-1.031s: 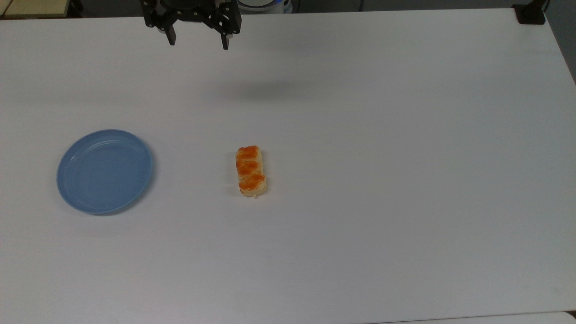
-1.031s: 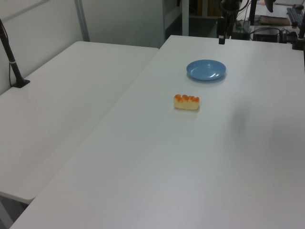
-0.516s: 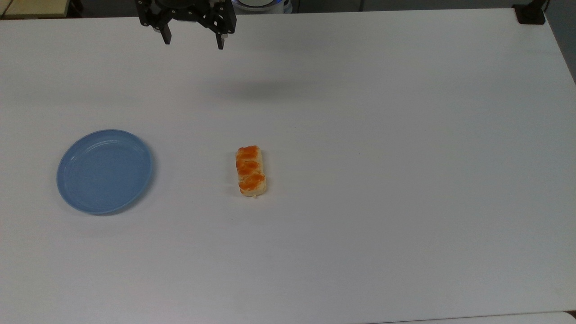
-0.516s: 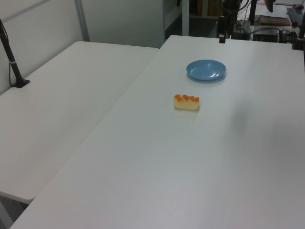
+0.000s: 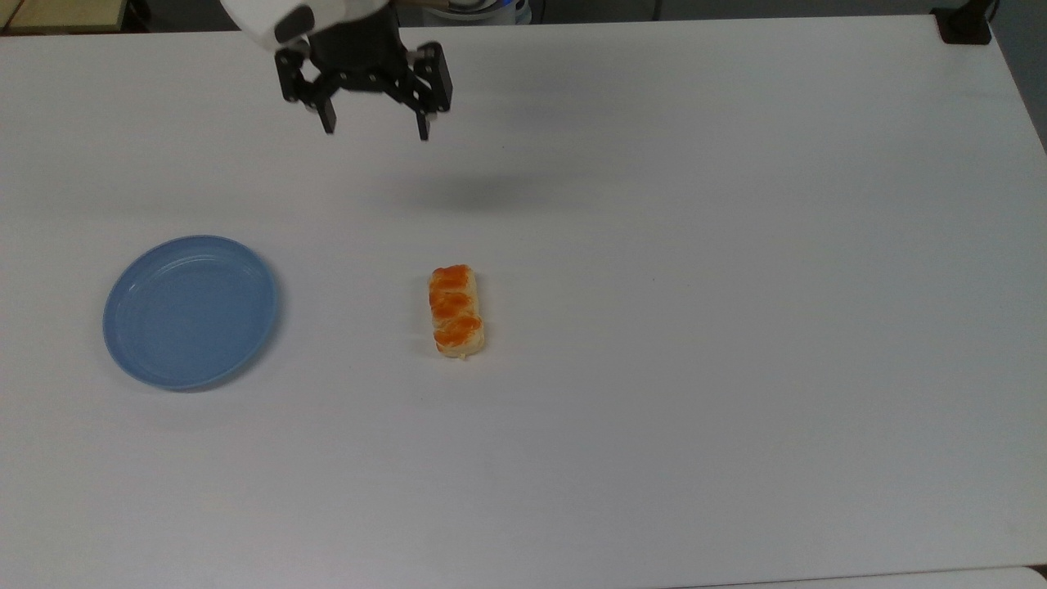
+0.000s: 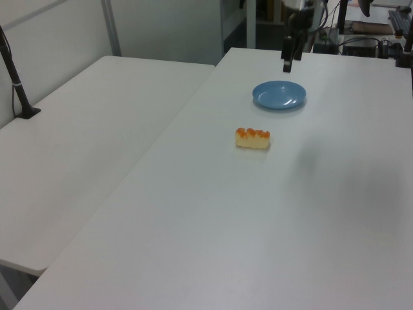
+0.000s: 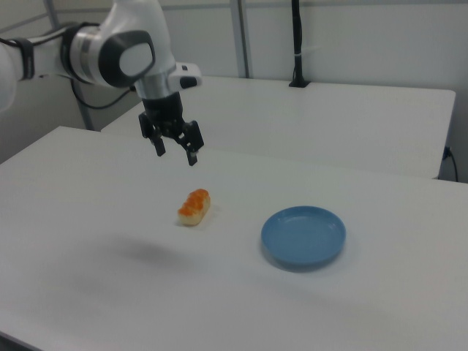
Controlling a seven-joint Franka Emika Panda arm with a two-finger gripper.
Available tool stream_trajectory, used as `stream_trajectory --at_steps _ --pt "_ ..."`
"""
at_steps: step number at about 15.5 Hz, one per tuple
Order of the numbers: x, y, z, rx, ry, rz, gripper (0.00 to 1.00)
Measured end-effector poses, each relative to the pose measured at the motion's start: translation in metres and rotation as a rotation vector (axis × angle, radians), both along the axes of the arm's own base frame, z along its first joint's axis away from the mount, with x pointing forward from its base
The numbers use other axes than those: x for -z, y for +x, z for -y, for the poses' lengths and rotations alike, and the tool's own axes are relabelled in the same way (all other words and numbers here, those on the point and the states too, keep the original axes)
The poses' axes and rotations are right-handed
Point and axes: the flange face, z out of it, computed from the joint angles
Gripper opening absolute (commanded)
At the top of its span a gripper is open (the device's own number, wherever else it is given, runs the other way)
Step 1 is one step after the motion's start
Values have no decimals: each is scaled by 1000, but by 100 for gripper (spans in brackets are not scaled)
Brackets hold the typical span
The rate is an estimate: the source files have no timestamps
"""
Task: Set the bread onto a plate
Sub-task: 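Lower the open gripper down over the orange-topped bread roll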
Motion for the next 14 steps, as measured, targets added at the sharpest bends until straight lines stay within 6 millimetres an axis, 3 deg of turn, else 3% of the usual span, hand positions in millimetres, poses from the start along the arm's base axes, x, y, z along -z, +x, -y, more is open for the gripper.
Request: stream_trajectory --at_steps 4,9,14 --pt "54 27 -9 9 30 -7 100" --pt "103 49 -23 -9 26 -39 100" --pt "163 75 -77 15 10 3 100"
